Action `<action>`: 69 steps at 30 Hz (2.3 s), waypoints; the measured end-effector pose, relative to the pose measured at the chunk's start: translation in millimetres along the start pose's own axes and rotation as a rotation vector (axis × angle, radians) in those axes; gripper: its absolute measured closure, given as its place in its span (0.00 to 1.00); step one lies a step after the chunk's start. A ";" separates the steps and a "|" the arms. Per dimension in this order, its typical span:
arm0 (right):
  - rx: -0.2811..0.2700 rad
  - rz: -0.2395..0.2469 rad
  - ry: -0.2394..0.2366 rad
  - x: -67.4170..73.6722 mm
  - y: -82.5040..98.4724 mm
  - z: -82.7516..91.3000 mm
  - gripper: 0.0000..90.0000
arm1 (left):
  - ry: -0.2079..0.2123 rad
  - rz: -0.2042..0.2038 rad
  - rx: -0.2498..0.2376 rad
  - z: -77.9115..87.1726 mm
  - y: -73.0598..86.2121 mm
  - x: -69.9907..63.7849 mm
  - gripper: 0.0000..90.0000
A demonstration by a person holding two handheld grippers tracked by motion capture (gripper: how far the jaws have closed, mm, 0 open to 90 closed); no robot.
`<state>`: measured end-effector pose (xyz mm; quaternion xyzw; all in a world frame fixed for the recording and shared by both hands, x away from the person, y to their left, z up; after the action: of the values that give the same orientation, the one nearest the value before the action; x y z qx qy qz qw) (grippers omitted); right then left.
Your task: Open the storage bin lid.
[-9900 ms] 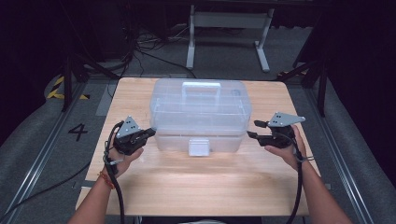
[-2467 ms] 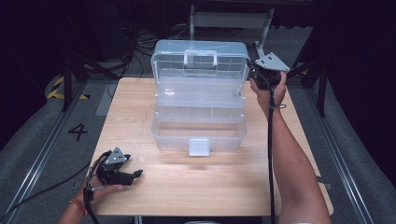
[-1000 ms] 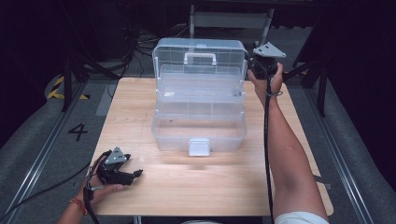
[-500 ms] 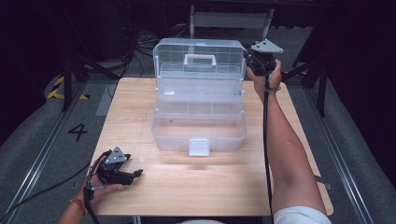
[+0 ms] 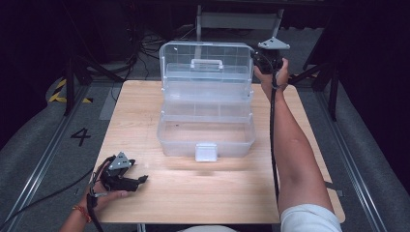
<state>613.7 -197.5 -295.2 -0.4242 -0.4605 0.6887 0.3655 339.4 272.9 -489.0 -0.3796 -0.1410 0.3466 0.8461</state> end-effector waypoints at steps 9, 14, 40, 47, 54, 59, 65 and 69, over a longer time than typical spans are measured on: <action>0.037 -0.005 0.001 -2.8 0.2 -15.2 0.95 | -0.007 -0.007 0.001 0.6 -0.3 0.3 0.22; 0.053 -0.003 0.009 -3.4 1.4 -21.9 0.94 | -0.008 -0.011 0.002 0.8 -0.5 0.6 0.22; 0.129 0.031 0.011 -4.7 1.3 -38.9 0.93 | -0.007 -0.010 0.005 1.0 -0.5 0.6 0.22; 0.137 0.036 0.011 -5.5 4.4 -44.5 0.92 | -0.008 -0.001 0.004 1.0 -0.4 -0.1 0.22; 0.175 0.025 0.000 -5.4 7.4 -49.6 0.89 | -0.014 -0.004 0.003 1.0 -0.3 -0.2 0.22; 0.170 0.035 -0.004 -5.4 6.6 -45.5 0.90 | -0.013 -0.004 0.004 1.5 -0.1 -0.4 0.22; 0.156 0.030 -0.023 -4.5 5.0 -38.6 0.89 | -0.010 0.000 0.005 1.4 0.1 -0.8 0.22; 0.152 0.039 -0.041 0.4 5.6 -33.4 0.89 | -0.013 0.000 0.001 1.1 0.2 -0.8 0.22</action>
<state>643.7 -188.1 -307.8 -0.3898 -0.4058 0.7372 0.3740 338.2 273.0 -488.4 -0.3770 -0.1466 0.3491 0.8453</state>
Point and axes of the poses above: each handheld gripper's, and its own axes: z roughly backward along the jaws, y roughly out of its underside, x roughly to its left, the point moved 1 cm from there along -z, roughly forward along the jaws, and after that the axes turned 4 degrees about -x, right-handed, at the moved point
